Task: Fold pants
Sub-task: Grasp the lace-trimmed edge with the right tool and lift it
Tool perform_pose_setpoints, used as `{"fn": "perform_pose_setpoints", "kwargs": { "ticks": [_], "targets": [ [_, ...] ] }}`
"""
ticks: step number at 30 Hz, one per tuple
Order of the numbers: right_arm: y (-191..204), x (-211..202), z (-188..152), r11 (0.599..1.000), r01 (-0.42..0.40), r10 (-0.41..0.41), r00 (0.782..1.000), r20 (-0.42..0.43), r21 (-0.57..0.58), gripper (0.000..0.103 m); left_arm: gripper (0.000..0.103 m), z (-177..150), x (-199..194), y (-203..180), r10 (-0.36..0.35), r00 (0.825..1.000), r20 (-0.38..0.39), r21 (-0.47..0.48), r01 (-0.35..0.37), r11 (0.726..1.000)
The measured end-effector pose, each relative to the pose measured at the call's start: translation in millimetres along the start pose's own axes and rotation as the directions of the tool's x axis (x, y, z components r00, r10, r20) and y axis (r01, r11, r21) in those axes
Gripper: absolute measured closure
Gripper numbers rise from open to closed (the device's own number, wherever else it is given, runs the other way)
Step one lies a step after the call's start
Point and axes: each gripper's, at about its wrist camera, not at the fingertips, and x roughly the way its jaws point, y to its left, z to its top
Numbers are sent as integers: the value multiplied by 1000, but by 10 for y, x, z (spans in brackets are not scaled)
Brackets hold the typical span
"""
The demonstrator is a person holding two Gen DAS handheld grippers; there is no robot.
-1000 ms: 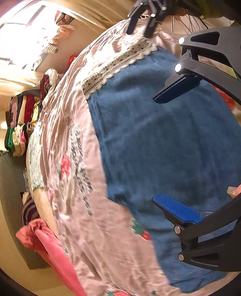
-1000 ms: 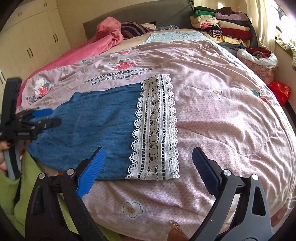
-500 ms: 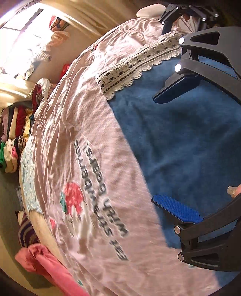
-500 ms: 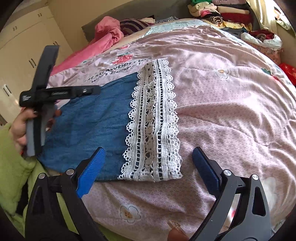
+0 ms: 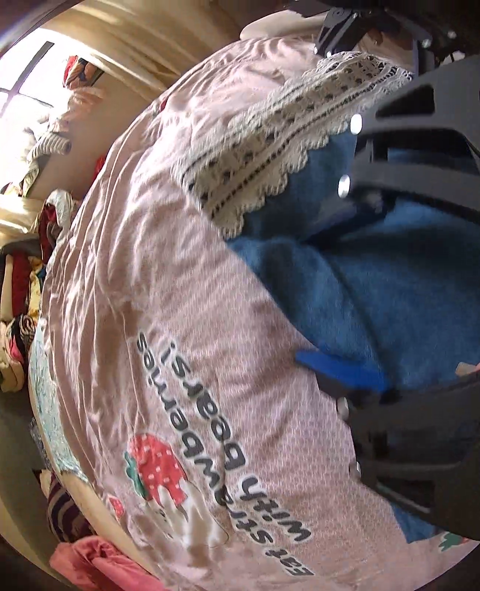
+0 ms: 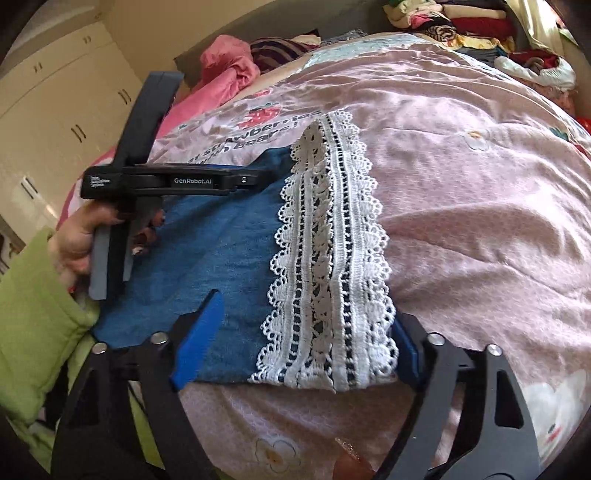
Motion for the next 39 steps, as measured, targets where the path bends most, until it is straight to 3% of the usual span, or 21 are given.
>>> {"fn": "perform_pose_setpoints", "kwargs": {
  "ticks": [1, 3, 10, 15, 17, 19, 23, 26, 30, 35, 39],
  "targets": [
    [8, 16, 13, 1000, -5, 5, 1000, -3, -1, 53, 68, -7, -2, -33, -7, 1000, 3, 2, 7, 1000],
    [43, 37, 50, 999, -34, 34, 999, -6, -4, 81, 74, -23, -5, -69, -3, 1000, 9, 1, 3, 1000],
    [530, -111, 266, 988, -74, 81, 996, 46, -139, 84, 89, -83, -152, 58, -70, 995, 74, -79, 76, 994],
    [1066, -115, 386, 956, -100, 116, 992, 43, -275, 84, 90, -204, -457, 265, -123, 979, 161, -149, 147, 978],
    [1289, -74, 397, 939, -110, 127, 991, 31, -325, 84, 86, -325, -626, 419, -118, 974, 195, -190, 156, 969],
    [1578, 24, 383, 912, -100, 117, 993, 18, -398, 84, 57, -459, -773, 608, -79, 974, 212, -252, 133, 958],
    [1975, 255, 256, 857, -89, 92, 996, -21, -508, 84, 55, -819, -1147, 1001, 19, 970, 244, -352, 71, 933],
    [2229, 466, 102, 825, -118, 90, 993, -77, -553, 84, 52, -1149, -1408, 1274, 56, 962, 269, -429, 68, 901],
    [2488, 672, -114, 780, -152, 88, 987, -134, -606, 84, 48, -1609, -1549, 1589, 48, 957, 286, -540, 119, 833],
    [2624, 693, -281, 744, -164, 85, 985, -151, -648, 82, 48, -1826, -1501, 1740, 14, 952, 306, -595, 180, 783],
    [2562, 424, -264, 751, -184, 134, 983, -126, -634, 56, 40, -1792, -1515, 1720, 3, 949, 314, -585, 191, 789]
  ]
}}
